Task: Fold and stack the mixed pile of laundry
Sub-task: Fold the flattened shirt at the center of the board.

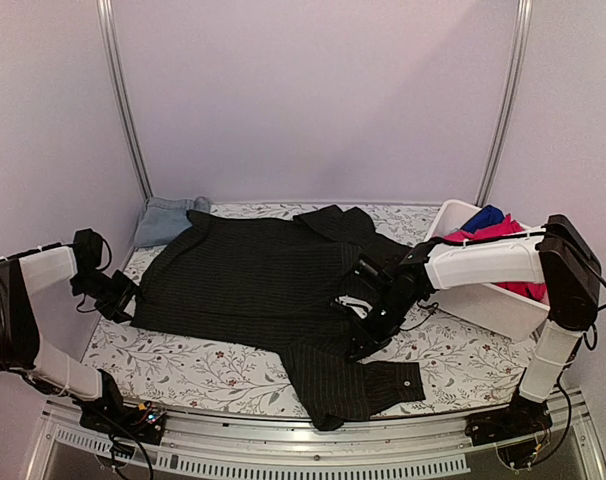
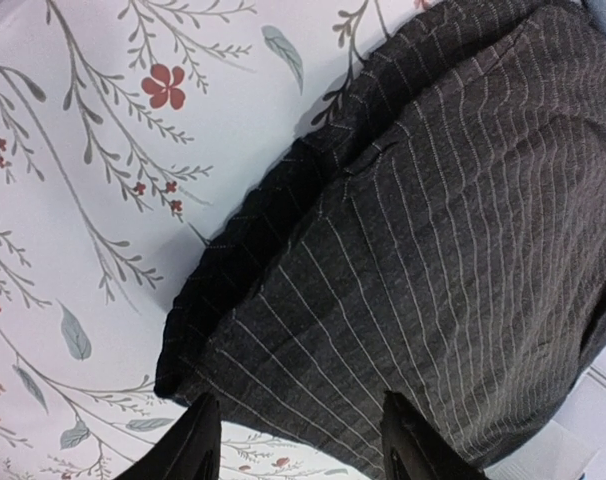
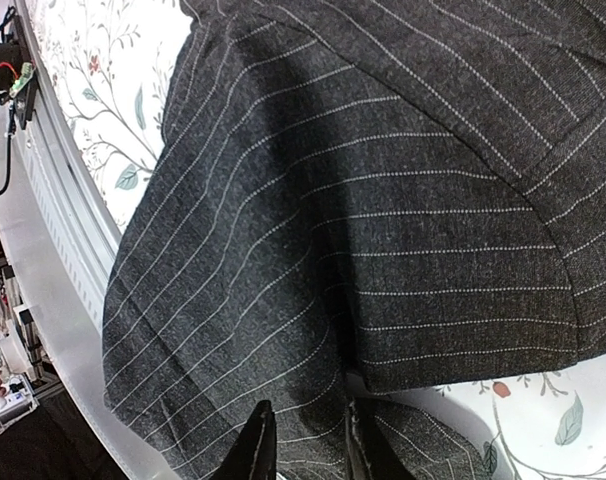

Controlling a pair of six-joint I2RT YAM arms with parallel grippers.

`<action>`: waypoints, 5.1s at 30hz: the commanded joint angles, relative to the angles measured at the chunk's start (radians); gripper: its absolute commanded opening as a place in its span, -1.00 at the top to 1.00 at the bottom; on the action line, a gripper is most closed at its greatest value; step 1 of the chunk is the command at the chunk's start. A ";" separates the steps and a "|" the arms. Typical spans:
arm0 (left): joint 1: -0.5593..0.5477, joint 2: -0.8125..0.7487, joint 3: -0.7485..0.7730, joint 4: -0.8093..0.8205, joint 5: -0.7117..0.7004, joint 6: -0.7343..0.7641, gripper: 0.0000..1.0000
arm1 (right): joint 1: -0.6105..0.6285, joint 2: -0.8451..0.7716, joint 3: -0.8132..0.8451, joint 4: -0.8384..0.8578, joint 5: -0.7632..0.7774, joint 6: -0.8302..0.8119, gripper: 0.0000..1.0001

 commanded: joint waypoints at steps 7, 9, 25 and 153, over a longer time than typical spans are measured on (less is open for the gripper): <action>0.014 0.016 -0.011 0.018 -0.001 -0.005 -0.09 | 0.001 0.027 -0.004 -0.017 -0.008 -0.031 0.84; 0.018 0.016 -0.016 0.019 0.001 -0.009 -0.09 | 0.001 0.028 0.002 -0.021 -0.003 -0.035 1.00; 0.055 0.077 -0.022 0.005 -0.081 0.002 0.08 | -0.001 -0.040 0.081 -0.096 0.024 -0.038 1.00; -1.563 0.899 1.021 0.254 0.086 1.085 -0.56 | -0.547 -0.254 0.306 -0.027 0.093 0.075 -0.28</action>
